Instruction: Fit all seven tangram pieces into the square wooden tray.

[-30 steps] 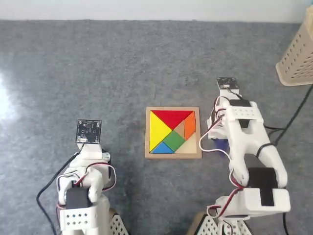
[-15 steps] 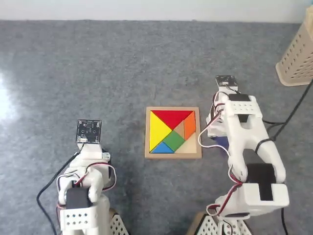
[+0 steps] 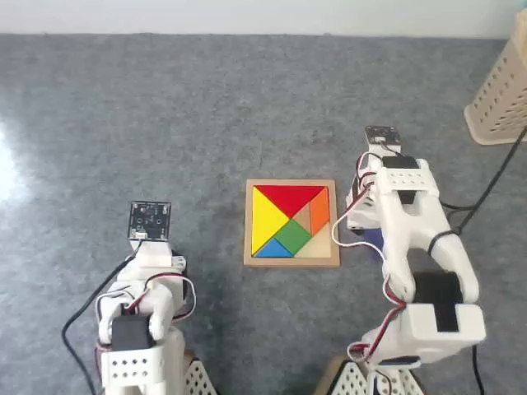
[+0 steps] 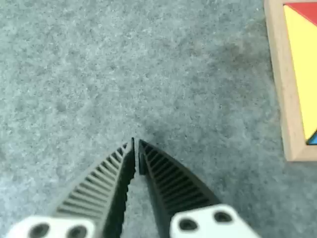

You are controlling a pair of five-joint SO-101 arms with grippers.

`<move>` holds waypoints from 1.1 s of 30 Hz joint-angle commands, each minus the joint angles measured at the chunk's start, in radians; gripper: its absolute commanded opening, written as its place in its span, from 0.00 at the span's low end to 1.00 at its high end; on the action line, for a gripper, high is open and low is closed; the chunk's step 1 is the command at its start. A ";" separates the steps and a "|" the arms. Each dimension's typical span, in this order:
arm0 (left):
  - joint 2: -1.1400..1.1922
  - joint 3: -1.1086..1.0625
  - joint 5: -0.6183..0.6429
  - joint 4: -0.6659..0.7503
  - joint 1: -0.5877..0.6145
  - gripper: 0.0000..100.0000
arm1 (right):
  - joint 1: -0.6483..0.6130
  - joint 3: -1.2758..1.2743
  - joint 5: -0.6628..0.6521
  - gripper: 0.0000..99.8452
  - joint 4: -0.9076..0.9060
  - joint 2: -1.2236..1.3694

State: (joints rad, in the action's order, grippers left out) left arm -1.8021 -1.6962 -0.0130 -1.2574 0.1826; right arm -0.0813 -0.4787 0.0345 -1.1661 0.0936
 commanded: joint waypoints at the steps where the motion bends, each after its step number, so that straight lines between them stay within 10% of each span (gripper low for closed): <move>1: -0.017 0.012 0.008 -0.005 -0.003 0.01 | -0.008 0.060 0.011 0.19 -0.012 0.054; 33: -0.017 0.012 0.008 -0.005 -0.003 0.01 | 0.084 0.104 0.075 0.22 -0.016 0.151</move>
State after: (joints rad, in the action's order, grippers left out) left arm -1.8021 -1.6962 -0.0130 -1.2574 0.1826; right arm -0.0015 -0.3836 0.0959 -1.1815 0.2409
